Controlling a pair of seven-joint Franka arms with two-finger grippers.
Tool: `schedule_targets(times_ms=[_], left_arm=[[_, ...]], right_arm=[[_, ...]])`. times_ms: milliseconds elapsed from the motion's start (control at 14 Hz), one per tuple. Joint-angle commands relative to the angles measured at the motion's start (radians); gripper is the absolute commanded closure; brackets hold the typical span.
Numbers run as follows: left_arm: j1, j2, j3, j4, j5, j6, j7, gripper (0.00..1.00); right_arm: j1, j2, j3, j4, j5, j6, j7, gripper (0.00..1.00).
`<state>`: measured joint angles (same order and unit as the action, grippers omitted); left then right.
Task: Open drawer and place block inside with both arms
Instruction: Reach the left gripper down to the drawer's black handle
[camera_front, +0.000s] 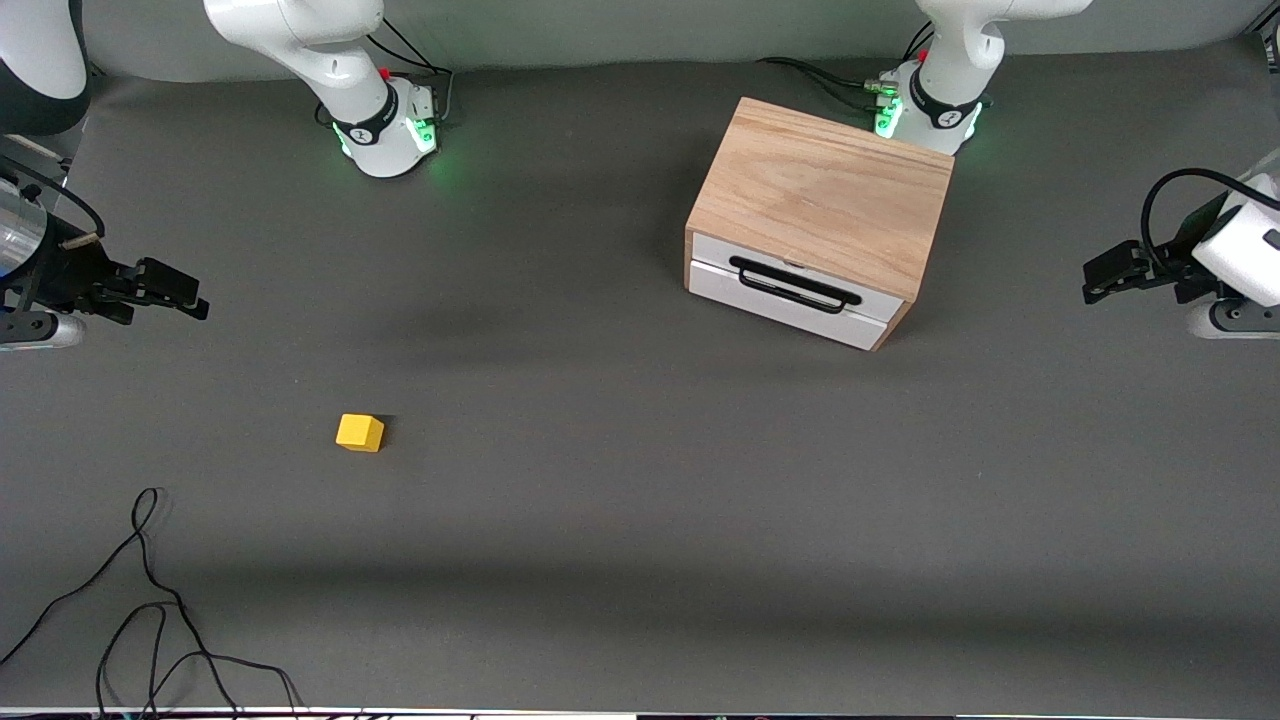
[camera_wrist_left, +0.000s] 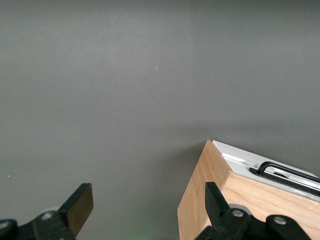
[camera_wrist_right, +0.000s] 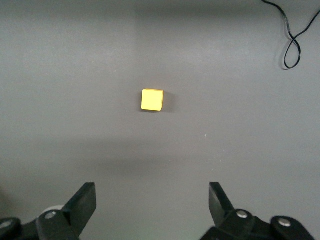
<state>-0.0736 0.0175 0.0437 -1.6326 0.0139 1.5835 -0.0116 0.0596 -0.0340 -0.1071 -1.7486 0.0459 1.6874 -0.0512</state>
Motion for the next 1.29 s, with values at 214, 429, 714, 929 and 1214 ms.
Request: schedule_targets(times_ms=[214, 429, 714, 929, 1214], left_arm=[[-0.049, 0.012, -0.079, 0.0, -0.008, -0.004, -0.371, 0.0], [-0.093, 0.042, -0.184, 0.002, -0.02, 0.015, -0.771, 0.0], [-0.172, 0.13, -0.272, 0.075, -0.051, 0.039, -1.163, 0.0], [-0.274, 0.205, -0.275, 0.132, -0.045, 0.07, -1.456, 0.0], [-0.361, 0.254, -0.275, 0.132, -0.029, 0.081, -1.785, 0.0]], right_arm=[[0.006, 0.003, 0.004, 0.02, -0.006, -0.02, 0.011, 0.0], [0.008, 0.006, 0.012, 0.02, -0.006, -0.02, 0.014, 0.0], [0.003, 0.012, 0.015, 0.02, -0.008, -0.018, 0.014, 0.0], [-0.001, 0.011, 0.027, 0.02, -0.014, -0.018, 0.014, 0.0], [-0.004, 0.006, 0.027, 0.018, -0.014, -0.02, 0.005, 0.0]])
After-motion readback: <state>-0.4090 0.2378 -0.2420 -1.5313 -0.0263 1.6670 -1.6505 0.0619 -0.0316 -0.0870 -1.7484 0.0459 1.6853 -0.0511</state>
